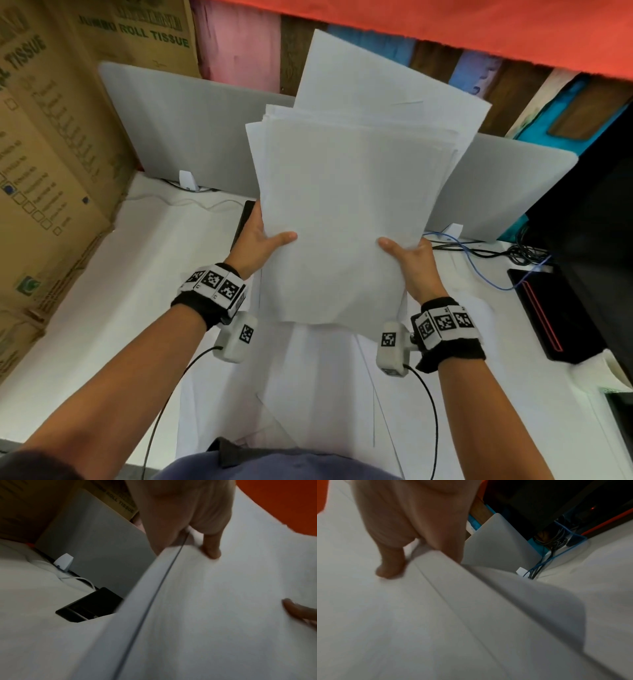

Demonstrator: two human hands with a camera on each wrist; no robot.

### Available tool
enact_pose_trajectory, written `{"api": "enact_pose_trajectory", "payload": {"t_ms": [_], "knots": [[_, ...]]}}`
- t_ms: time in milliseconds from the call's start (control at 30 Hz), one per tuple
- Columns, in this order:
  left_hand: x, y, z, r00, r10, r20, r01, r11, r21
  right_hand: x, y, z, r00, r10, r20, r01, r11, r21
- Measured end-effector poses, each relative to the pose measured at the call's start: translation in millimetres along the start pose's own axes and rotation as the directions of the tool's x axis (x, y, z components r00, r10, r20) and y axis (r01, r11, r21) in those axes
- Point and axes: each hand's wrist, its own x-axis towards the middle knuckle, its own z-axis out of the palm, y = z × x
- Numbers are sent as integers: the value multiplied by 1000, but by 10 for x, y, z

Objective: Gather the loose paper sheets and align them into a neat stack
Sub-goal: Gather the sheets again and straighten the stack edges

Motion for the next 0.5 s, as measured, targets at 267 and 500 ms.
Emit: {"api": "enact_pose_trajectory", "payload": {"t_ms": [267, 500], "knots": [[-3, -81, 42, 995, 35, -91, -36, 999, -10, 26, 21, 41, 999, -3, -49, 2, 1000, -3], [-57, -171, -17, 997, 35, -71, -35, 999, 7, -74, 256, 29, 998, 54, 35, -53, 998, -27]]}}
